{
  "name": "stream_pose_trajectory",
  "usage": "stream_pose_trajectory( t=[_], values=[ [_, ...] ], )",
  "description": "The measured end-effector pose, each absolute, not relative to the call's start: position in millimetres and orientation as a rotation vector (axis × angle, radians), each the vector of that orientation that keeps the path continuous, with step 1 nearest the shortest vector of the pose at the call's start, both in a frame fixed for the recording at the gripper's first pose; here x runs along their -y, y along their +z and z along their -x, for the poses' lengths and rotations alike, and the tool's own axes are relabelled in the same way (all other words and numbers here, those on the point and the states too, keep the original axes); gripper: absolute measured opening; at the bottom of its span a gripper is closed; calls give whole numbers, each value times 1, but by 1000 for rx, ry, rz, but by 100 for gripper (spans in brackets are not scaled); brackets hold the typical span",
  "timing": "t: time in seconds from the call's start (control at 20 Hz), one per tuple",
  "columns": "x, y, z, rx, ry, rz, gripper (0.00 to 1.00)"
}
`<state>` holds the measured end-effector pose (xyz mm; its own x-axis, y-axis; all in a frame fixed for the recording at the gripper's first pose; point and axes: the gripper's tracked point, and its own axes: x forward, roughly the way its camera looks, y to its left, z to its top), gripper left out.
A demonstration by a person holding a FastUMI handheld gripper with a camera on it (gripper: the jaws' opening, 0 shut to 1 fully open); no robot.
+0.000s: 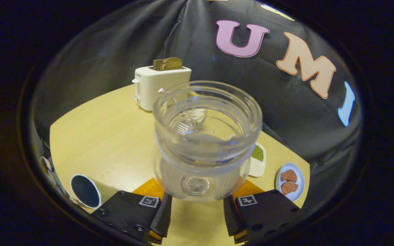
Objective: Take the bottle from table, then pour the juice into the cup, finally place the bottle on the coaster
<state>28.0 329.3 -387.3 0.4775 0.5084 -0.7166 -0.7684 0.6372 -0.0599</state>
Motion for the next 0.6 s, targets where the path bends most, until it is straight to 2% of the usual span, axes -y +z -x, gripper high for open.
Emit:
stream_pose_trajectory(
  t=[0.6],
  values=[
    [-344, -421, -28, -847, 849, 277, 73]
  ],
)
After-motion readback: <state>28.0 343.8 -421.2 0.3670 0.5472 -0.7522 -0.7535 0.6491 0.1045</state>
